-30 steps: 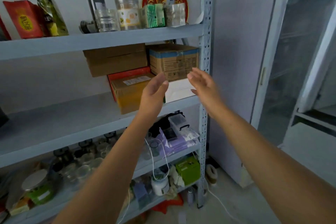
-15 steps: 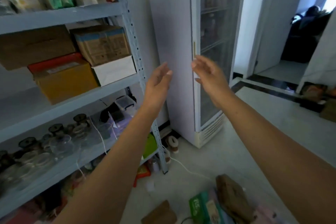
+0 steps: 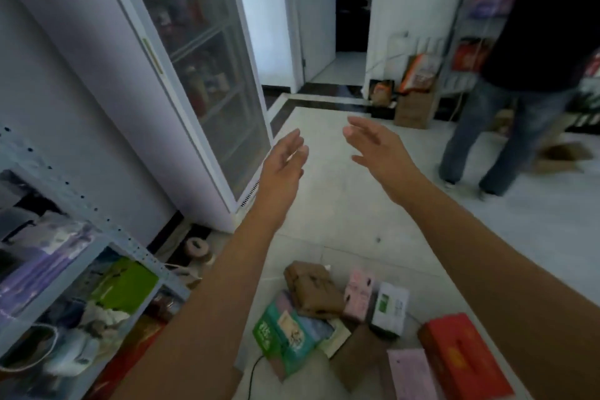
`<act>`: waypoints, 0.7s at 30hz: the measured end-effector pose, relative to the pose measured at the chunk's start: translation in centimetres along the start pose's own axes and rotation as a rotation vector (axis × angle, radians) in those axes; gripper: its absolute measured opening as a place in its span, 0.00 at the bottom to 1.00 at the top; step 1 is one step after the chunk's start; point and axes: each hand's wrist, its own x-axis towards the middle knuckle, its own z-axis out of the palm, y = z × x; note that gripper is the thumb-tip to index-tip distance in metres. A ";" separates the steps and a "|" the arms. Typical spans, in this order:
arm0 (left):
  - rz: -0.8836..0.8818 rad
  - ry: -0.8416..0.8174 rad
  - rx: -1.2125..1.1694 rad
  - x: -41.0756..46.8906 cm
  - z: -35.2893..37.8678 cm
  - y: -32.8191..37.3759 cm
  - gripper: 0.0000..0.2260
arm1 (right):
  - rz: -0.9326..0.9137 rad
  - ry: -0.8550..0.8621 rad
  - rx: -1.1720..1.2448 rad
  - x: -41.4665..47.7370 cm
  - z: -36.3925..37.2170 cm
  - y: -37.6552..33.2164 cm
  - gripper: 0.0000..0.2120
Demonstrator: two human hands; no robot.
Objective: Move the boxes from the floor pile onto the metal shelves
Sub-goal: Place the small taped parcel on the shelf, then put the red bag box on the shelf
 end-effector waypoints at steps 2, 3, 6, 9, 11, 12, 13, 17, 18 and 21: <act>-0.003 -0.083 -0.005 1.3 3.5 -0.5 0.17 | 0.046 0.081 -0.018 0.0 -3.4 0.8 0.22; -0.008 -0.124 -0.011 1.8 5.3 -0.8 0.17 | 0.066 0.125 -0.035 -0.1 -5.0 1.3 0.22; -0.015 -0.253 -0.042 2.6 10.8 -2.1 0.19 | 0.104 0.258 -0.097 -1.0 -10.0 3.1 0.22; -0.038 -0.378 -0.062 1.6 16.4 -3.4 0.19 | 0.146 0.373 -0.107 -3.4 -14.9 4.9 0.21; -0.058 -0.461 -0.050 0.6 20.2 -4.3 0.19 | 0.175 0.425 -0.107 -5.2 -18.2 6.0 0.21; -0.067 -0.500 -0.043 0.1 22.2 -4.6 0.19 | 0.190 0.452 -0.106 -5.9 -19.8 6.6 0.21; -0.074 -0.533 -0.042 -0.4 24.1 -5.0 0.19 | 0.206 0.477 -0.105 -6.6 -21.3 7.3 0.21; -0.128 -0.590 -0.017 -1.7 31.5 -6.9 0.17 | 0.266 0.524 -0.116 -8.0 -27.0 11.2 0.23; -0.159 -0.580 -0.005 -2.0 33.2 -7.9 0.18 | 0.284 0.517 -0.109 -8.0 -28.4 12.5 0.23; -0.241 -0.571 0.025 -2.7 36.8 -11.3 0.19 | 0.337 0.483 -0.061 -7.5 -31.5 16.6 0.22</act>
